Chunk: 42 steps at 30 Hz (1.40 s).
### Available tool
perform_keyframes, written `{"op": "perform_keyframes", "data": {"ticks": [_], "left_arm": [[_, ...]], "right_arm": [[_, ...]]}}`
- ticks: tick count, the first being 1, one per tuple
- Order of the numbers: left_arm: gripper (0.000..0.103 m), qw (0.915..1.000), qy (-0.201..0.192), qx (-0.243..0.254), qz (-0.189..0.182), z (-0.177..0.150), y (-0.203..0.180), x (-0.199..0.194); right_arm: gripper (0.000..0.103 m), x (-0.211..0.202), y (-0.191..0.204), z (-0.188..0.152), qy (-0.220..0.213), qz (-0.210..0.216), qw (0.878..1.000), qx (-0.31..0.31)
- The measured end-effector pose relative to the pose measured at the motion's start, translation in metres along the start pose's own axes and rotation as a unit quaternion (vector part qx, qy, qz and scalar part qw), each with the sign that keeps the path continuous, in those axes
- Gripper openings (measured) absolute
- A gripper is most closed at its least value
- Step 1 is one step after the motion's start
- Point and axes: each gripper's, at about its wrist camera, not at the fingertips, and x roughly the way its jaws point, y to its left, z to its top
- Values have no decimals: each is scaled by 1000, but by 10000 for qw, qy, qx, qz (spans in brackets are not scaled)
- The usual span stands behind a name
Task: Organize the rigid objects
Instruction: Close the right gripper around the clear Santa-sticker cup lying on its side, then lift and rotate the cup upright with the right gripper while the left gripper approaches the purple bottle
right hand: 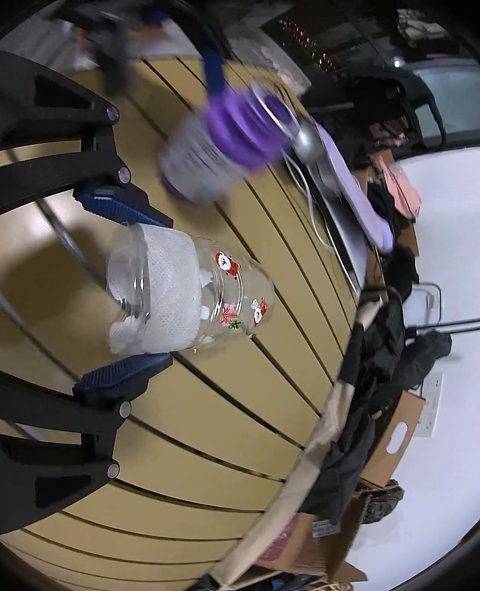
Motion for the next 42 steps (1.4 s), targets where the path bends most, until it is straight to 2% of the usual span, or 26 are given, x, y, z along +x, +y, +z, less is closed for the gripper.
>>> {"op": "perform_keyframes", "data": {"ticks": [4, 9, 11, 15, 17, 19, 22, 25, 27, 28, 29, 31, 34, 40, 42], "left_arm": [[103, 9997, -95, 127, -185, -2, -8, -6], [103, 9997, -128, 1, -221, -1, 1, -12], [103, 9995, -107, -112, -282, 0, 5, -10], [103, 9999, 41, -44, -93, -2, -2, 1], [103, 9998, 110, -53, -136, -2, -5, 6], [101, 9996, 138, -72, -249, -3, -7, 8], [100, 9986, 158, 20, -502, -4, -11, 8], [79, 9969, 244, 163, -732, -7, -20, 12], [55, 9955, 437, 300, -782, -11, -27, 18], [55, 9951, 468, 328, -806, -13, -29, 19], [50, 9952, 410, 313, -826, -15, -30, 17], [45, 9956, 364, 376, -773, -16, -32, 14], [45, 9969, 306, 350, -637, -15, -29, 9], [50, 9935, 132, 701, -885, -20, -34, -8], [74, 9913, 110, 859, -986, -22, -40, -13]], "right_arm": [[68, -22, 25, -24, -115, -14, 9998, -138], [69, -37, 44, -40, -143, -131, 9997, -120], [71, -43, 48, -45, -281, -122, 9995, -7], [74, -35, 52, -49, -153, -238, 9996, -15], [73, -25, 53, -50, -60, -328, 9994, 1], [68, -21, 56, -54, -13, -228, 9997, -50], [68, -33, 71, -64, -90, 190, 9991, -370], [68, -37, 88, -78, 83, 462, 9960, -759], [68, -42, 93, -84, 90, 574, 9946, -862], [69, -44, 93, -87, 105, 604, 9943, -875], [70, -46, 91, -89, 106, 602, 9942, -881], [81, -47, 85, -92, 142, 504, 9950, -853], [82, -48, 71, -96, 180, 282, 9979, -555], [82, -53, 50, -103, 205, -359, 9991, -52], [82, -56, 42, -104, 211, -525, 9983, 127]]}}
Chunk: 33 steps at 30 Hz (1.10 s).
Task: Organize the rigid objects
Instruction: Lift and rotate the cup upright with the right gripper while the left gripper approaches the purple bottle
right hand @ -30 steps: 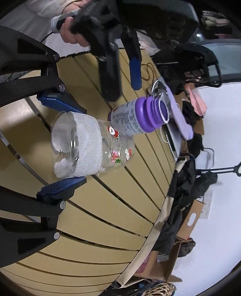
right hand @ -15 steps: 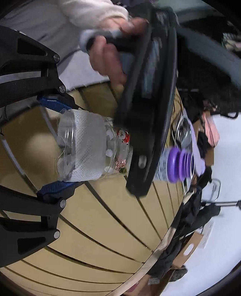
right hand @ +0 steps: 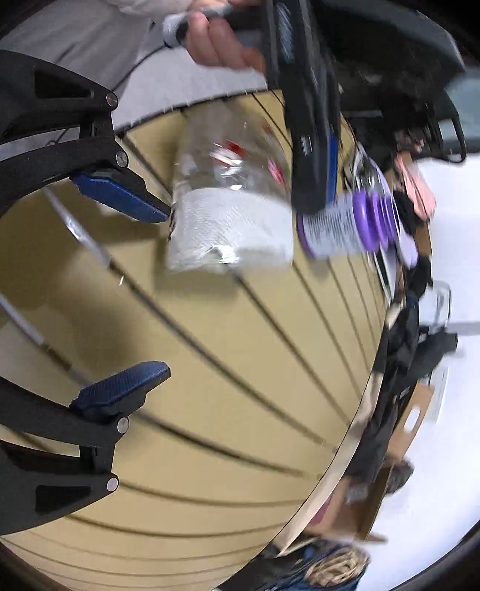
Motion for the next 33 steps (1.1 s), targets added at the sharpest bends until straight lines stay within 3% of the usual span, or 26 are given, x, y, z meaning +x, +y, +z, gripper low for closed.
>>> {"op": "perform_keyframes", "data": {"ticks": [5, 8, 10, 11, 12, 20, 24, 27, 30, 33], "left_arm": [[90, 9979, 166, 407, -473, -3, -25, -1], [91, 9959, 563, 662, -258, -11, -37, 18], [83, 9952, 745, 628, 33, -15, -35, 30], [67, 9953, 836, 487, 24, -15, -30, 34], [62, 9947, 957, 367, -13, -16, -26, 38], [60, 9943, 945, 386, 293, -11, -19, 48], [60, 9993, 297, 179, 163, 9, -22, 32], [60, 9991, -382, 116, 167, 23, -26, 11], [60, 9944, -1058, -10, -25, 33, -23, -6], [60, 9891, -1431, 3, -335, 39, -25, -12]], "right_arm": [[82, -16, -17, -3, -94, -89, 9987, 501], [82, -25, -22, -3, -144, -146, 9976, 665], [82, -31, -26, -3, -162, -181, 9966, 792], [82, -33, -27, -3, -164, -190, 9962, 830], [82, -36, -30, -2, -176, -201, 9955, 906], [82, -46, -41, 11, -422, -241, 9899, 1332], [82, -52, -48, 20, -549, -211, 9864, 1536], [82, -68, -52, 29, -915, 119, 9815, 1676], [82, -87, -65, 39, -1408, 948, 9637, 2063], [83, -87, -78, 52, -1504, 1763, 9423, 2416]]}}
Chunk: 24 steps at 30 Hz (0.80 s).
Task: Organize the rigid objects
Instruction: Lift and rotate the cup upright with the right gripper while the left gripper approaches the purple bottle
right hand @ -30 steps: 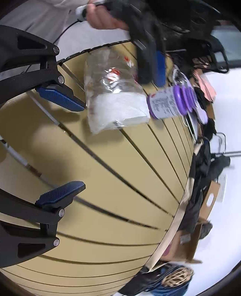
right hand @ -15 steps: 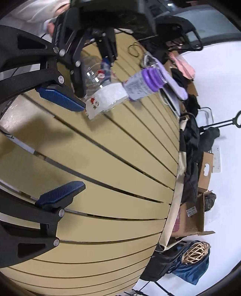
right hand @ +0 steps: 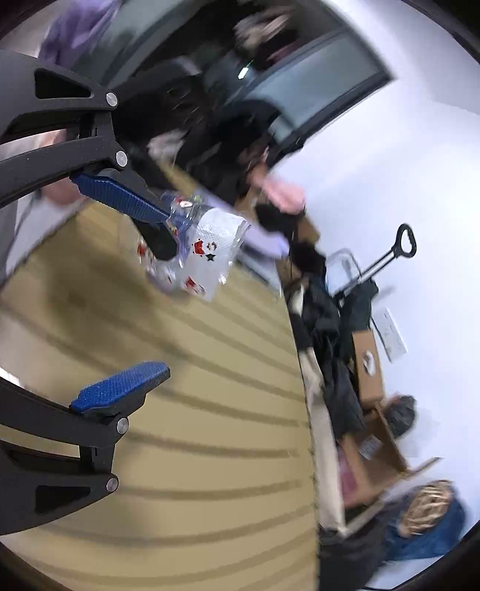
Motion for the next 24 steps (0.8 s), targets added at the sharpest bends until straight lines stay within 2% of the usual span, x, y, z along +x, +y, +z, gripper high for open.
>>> {"op": "perform_keyframes", "data": {"ticks": [3, 6, 8, 9, 11, 12, 14, 17, 18, 19, 21, 22, 24], "left_arm": [[60, 9998, -90, 14, -188, 3, -1, 7], [60, 9996, -142, 64, -245, 7, 1, 11], [62, 9994, -177, 54, -307, 11, 5, 11], [61, 9995, -160, 47, -280, 11, 9, 12], [66, 9997, -100, 97, -204, 14, 16, 16], [75, 9998, -64, 158, -84, 14, 16, 17], [84, 9982, -169, 460, 359, 19, 12, 14], [103, 9864, -758, 1012, 1051, 27, 5, 3], [103, 9821, -895, 1089, 1253, 30, 6, 1], [103, 9784, -966, 1113, 1449, 34, 10, -1], [103, 9735, -1022, 997, 1789, 44, 21, -1], [103, 9694, -994, 870, 2071, 48, 30, 3], [103, 9669, -905, 722, 2273, 49, 44, 10]], "right_arm": [[83, 15, -8, 14, 111, 771, 9958, 485], [83, 29, -11, 22, 157, 1277, 9885, 800], [82, 41, -12, 29, 182, 1328, 9872, 862], [70, 46, -12, 30, 236, 1329, 9869, 885], [66, 54, -12, 34, 285, 1434, 9852, 891], [65, 56, -8, 36, 266, 1303, 9884, 736], [64, 55, 4, 40, 118, 932, 9952, 275], [64, 48, 21, 49, -271, 388, 9986, -249], [64, 42, 27, 51, -446, 166, 9978, -464], [64, 38, 37, 55, -671, -302, 9938, -835], [64, 35, 52, 60, -976, -1163, 9780, -1434], [65, 37, 55, 64, -1027, -1462, 9708, -1599], [65, 43, 52, 67, -1004, -1748, 9652, -1666]]}}
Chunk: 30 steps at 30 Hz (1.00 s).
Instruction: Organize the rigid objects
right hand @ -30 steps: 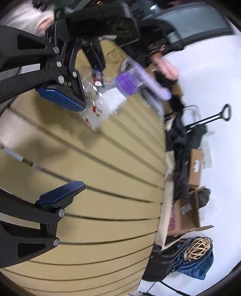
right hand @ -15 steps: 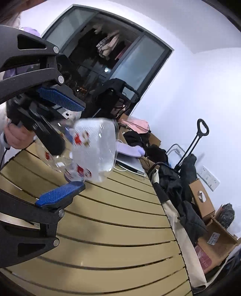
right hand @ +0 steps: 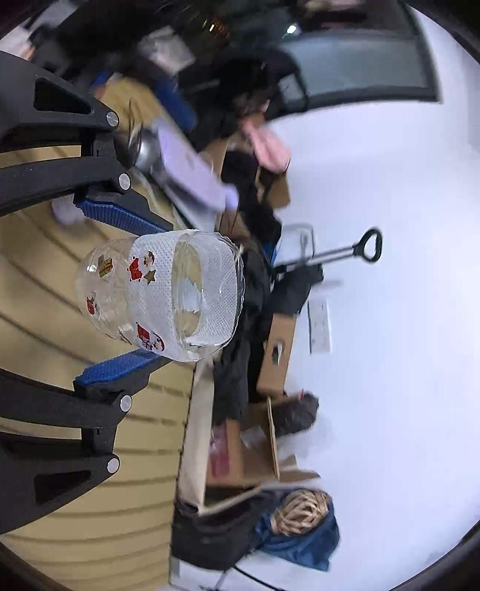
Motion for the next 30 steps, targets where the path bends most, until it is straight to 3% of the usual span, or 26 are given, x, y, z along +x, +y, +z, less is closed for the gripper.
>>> {"op": "perform_keyframes", "data": {"ticks": [3, 7, 10, 14, 18, 21, 24, 26, 30], "left_arm": [[103, 9989, 376, -170, 216, -9, 12, 25], [103, 9965, 681, -429, 217, -21, 20, 44], [103, 9950, 774, -423, 466, -21, 22, 50], [103, 9929, 969, -382, 578, -15, 24, 48], [103, 9894, 1313, 6, 617, -15, 14, 40], [103, 9837, 1666, 323, 594, -29, 5, 35], [103, 9798, 1916, 339, 449, -46, 0, 33], [103, 9780, 2002, 281, 511, -59, 0, 32], [103, 9761, 2088, 306, 527, -72, -1, 25]], "right_arm": [[65, 25, -3, -12, 350, -85, 9993, 47], [66, 58, -7, -36, 741, 48, 9969, 251], [66, 78, -14, -47, 901, 106, 9953, 350], [66, 88, -18, -52, 1001, 125, 9942, 360], [68, 96, -17, -60, 1063, 43, 9936, 370], [69, 104, -19, -73, 1134, -27, 9921, 541], [72, 107, -16, -83, 1226, 2, 9904, 642], [78, 109, -12, -88, 1356, -84, 9890, 582], [79, 93, -11, -92, 1374, -164, 9878, 716]]}}
